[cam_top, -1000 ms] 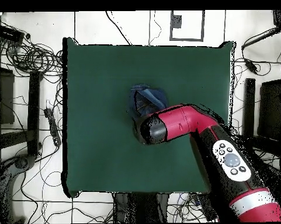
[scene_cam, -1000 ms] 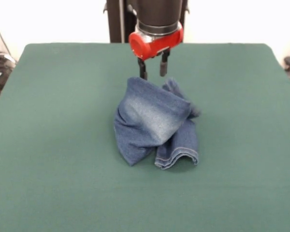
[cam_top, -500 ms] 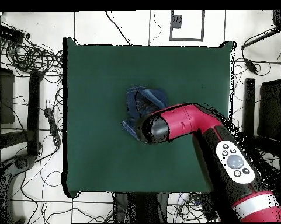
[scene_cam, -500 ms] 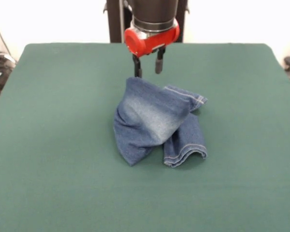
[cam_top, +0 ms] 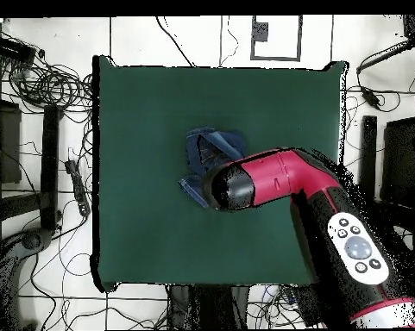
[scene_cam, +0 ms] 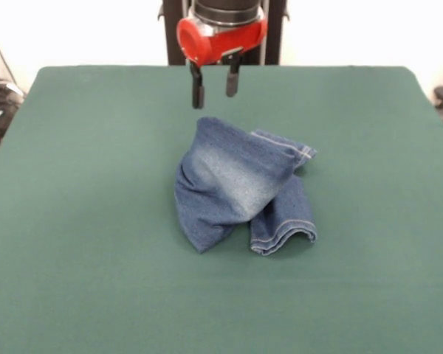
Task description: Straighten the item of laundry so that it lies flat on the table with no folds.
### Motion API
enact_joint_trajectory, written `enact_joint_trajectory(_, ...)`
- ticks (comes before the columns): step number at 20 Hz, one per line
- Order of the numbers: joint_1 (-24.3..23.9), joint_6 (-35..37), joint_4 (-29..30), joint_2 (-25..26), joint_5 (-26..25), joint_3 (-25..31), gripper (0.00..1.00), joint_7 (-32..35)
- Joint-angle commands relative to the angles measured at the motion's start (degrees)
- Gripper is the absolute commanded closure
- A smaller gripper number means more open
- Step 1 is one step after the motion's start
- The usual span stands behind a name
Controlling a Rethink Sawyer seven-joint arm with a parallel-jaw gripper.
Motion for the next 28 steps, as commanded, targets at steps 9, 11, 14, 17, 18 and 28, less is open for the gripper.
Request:
enact_joint_trajectory(9, 3.7, 5.2, -0.8, -1.1, 1.0, 5.3, 0.0, -10.4)
enact_joint_trajectory(11, 3.8, 5.1, -1.2, -0.7, 0.7, 5.3, 0.0, -10.5)
enact_joint_trajectory(14, 3.9, 5.2, -2.8, 0.9, 0.3, 5.6, 0.0, -11.4)
enact_joint_trajectory(17, 4.6, 4.9, -4.2, 1.5, -0.5, 5.4, 0.0, -11.5)
enact_joint_trajectory(18, 4.8, 4.5, -4.7, 1.9, -1.0, 5.4, 0.0, -11.8)
enact_joint_trajectory(28, 4.1, 1.0, -7.2, 5.5, -3.6, 5.5, 0.0, -14.5)
